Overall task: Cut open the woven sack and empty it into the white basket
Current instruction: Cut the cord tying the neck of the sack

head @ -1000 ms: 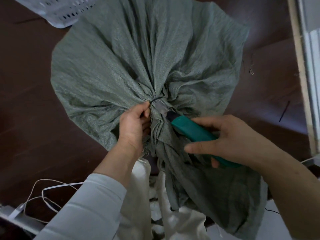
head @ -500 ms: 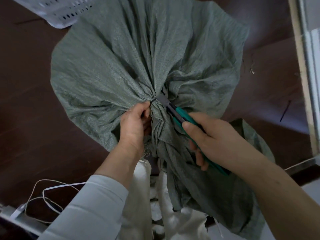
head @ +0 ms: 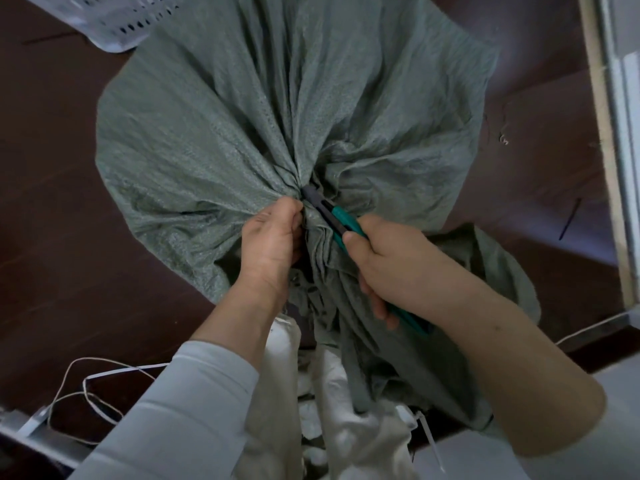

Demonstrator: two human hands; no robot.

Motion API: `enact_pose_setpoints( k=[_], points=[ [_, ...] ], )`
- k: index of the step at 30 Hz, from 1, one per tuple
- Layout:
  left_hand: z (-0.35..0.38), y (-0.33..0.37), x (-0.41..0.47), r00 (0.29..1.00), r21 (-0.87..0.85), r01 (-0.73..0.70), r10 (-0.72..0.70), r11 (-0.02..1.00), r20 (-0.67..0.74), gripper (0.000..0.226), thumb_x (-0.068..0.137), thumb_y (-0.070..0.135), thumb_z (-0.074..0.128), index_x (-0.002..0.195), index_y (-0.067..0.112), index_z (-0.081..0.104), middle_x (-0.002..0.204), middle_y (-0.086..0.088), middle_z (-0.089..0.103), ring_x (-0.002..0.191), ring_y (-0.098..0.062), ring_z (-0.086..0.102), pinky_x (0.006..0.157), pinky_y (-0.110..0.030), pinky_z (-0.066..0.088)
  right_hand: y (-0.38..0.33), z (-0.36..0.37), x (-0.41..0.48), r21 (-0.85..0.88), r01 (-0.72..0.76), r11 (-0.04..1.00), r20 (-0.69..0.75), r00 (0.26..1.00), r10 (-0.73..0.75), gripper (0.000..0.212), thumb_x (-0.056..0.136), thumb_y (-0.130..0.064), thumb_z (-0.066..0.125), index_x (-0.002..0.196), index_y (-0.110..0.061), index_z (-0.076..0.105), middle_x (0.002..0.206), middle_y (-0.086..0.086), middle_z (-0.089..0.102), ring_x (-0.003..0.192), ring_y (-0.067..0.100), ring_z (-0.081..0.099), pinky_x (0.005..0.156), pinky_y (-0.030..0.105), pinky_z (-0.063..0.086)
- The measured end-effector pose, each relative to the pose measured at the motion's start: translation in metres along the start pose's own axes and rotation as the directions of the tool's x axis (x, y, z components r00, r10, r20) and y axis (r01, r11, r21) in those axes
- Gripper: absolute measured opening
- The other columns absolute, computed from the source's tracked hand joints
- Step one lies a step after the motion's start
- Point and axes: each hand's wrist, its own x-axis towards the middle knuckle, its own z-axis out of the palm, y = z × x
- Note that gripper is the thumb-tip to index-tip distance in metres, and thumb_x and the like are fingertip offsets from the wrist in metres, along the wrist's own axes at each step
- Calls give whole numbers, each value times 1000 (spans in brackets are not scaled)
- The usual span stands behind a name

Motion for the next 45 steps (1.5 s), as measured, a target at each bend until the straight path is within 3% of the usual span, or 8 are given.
enact_pose_setpoints(
  k=[4,14,21,27,35,39,42,45],
  points=[
    [0,-3,0,1000,-5,25,-25,1000,-2,38,85,14,47,52,19,30,33,11,28,29,-6,23,34,-11,22,1,9,11,-11,7,1000,-39,999,-7,22,100,-29,35,94,-9,42,76,14,61,45,21,52,37,27,42],
    [-7,-3,-2,992,-162,98,-109,982,-65,43,84,19,48,46,22,30,31,10,28,28,-6,24,33,-11,20,3,19,-13,54,-41,998,50,998,38,19,99,-32,34,96,-14,41,70,10,59,41,18,53,39,29,46],
    [5,-6,-18,989,-176,55,-78,983,-125,44,90,10,45,47,15,35,24,3,35,21,-2,32,30,-6,25,-3,29,4,-118,84,989,-56,994,-91,25,100,-25,34,112,-5,46,89,13,58,80,28,60,61,32,44],
    [-3,-9,-13,990,-246,97,-120,964,-79,55,84,20,47,29,17,39,28,7,34,27,-6,31,34,-11,27,10,22,-11,-40,96,995,-13,995,-97,25,99,-29,34,107,-8,44,84,19,64,53,22,50,48,31,43],
    [-7,-9,-15,987,-205,120,-138,971,-77,43,84,21,45,44,23,27,30,8,23,29,-7,18,32,-16,14,9,20,0,-351,177,920,-103,969,-226,26,100,-28,32,113,-8,43,81,8,52,71,24,55,57,30,36],
    [-9,30,-3,1000,-242,-12,10,970,-11,53,87,20,39,35,22,26,37,7,19,38,-10,14,41,-26,9,48,37,-23,-549,132,825,19,989,-146,29,100,-25,32,123,-11,45,105,9,65,93,26,63,72,31,46],
    [-15,23,-8,1000,-77,-23,22,997,-10,45,86,19,41,42,23,29,38,9,22,38,-10,15,44,-28,8,57,20,-41,-95,-42,995,-102,994,32,21,99,-34,38,93,-21,53,69,-2,62,62,14,61,60,26,46],
    [-31,-8,-21,998,-12,35,-35,999,-45,41,87,19,44,48,19,35,39,8,22,36,-9,16,42,-27,9,55,-7,-46,347,2,938,-275,956,100,39,90,-39,53,65,-10,54,44,6,57,37,13,52,45,21,45]
  ],
)
